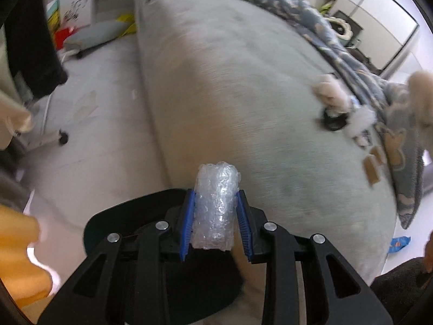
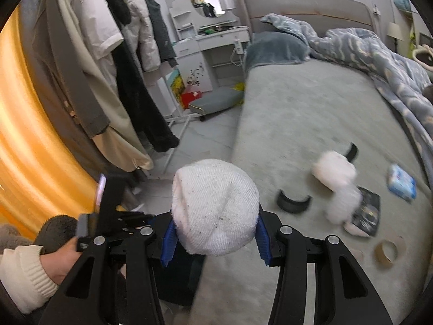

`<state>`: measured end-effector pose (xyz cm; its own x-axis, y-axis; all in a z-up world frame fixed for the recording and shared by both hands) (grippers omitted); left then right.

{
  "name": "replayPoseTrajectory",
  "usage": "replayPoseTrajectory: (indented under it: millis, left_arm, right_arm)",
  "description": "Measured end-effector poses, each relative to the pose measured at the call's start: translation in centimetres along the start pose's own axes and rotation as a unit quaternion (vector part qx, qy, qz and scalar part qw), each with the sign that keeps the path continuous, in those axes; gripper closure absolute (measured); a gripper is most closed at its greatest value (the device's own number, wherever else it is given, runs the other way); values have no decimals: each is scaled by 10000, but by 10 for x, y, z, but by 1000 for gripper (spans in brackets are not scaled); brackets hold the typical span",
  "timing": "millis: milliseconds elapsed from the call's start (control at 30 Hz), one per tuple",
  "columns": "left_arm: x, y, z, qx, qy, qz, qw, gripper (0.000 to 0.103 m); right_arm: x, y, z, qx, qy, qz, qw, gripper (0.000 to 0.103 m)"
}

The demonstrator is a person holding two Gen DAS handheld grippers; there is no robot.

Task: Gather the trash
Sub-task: 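Carry the bubble-wrap roll into the green bin and open the left gripper while the right holds the ball, then lower the white knit ball into the green bin and open the right gripper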

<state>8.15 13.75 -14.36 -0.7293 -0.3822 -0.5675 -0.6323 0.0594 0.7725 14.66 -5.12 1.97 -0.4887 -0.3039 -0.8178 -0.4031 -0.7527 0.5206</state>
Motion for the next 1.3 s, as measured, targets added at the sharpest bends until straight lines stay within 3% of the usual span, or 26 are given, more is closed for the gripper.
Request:
replayPoseTrajectory:
  millis: [333,600,700,833,1033,1300]
  left_arm:
    - [32,-35,51,-400,211,937,9946,69]
    - [64,-54,82,-412,546,1657,9838,68]
    - [72,-55,96,-405,711,1804,9802,62]
    - [75,-52,105,-471,782,1871,9781,47]
    - [74,-42,112,-583,706,1814,9791,40]
    - [50,-8,101,-619,271,933,9933,37]
  right_arm:
    - [-13,-22,35,-346,136,-11,9993,54]
    - [-15,-49,66,-549,313,125,9979,54]
    - [-15,-58,74,-589,342,174,9975,54]
    - [-12,-71,80,-604,333,260,9973,54]
    - [-7,-89,83,-544,338,420,9971,54]
    - [6,-105,75,-316,253,709,9967,54]
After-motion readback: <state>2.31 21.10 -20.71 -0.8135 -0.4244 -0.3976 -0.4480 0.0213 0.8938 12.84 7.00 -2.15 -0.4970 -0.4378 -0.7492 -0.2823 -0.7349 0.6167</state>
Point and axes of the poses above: each gripper's, at about its wrist camera, not at the fingertips, and y roughly against the way its jaws point, z to its left, x to its underside, the point moved 1 cm from there along -y, roughly the way its jaws point, and after that the axes turned 9 degrees about -z, right-handed, at the moved point
